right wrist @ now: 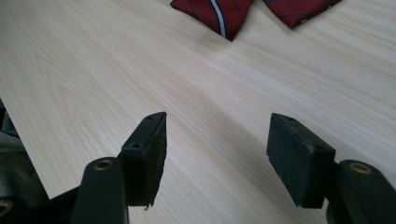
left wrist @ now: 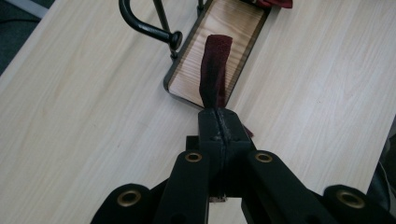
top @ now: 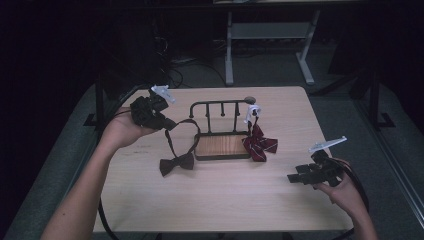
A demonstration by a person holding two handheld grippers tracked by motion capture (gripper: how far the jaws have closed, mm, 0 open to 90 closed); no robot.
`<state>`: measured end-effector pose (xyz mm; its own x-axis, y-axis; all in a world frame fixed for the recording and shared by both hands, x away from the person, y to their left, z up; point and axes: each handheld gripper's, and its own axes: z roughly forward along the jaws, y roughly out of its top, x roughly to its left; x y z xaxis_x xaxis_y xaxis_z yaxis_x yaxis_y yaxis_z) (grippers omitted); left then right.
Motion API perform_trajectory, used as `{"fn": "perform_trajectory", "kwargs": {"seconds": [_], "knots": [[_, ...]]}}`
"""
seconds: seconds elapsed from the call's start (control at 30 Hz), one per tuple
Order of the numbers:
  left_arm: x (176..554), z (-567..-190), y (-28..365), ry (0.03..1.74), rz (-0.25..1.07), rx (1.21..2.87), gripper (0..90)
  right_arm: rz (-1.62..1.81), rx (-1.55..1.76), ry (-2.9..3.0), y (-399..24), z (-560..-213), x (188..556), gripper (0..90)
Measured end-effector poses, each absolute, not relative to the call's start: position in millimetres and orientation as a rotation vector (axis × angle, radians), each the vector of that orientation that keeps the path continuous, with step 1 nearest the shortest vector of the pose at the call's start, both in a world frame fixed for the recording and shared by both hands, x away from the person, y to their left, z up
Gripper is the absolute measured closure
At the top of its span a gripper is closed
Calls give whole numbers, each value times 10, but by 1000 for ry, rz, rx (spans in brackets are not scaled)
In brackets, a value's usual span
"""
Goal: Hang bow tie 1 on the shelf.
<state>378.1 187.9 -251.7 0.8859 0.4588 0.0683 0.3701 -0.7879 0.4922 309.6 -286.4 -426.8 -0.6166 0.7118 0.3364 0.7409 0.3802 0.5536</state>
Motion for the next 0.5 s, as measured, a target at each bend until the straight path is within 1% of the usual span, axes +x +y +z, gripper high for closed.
{"fn": "perform_trajectory", "kwargs": {"seconds": [0.5], "knots": [[3939, -2486, 1849, 642, 254, 2583, 899, -1074, -1351, -2581, -2858, -4246, 3102, 379]]}}
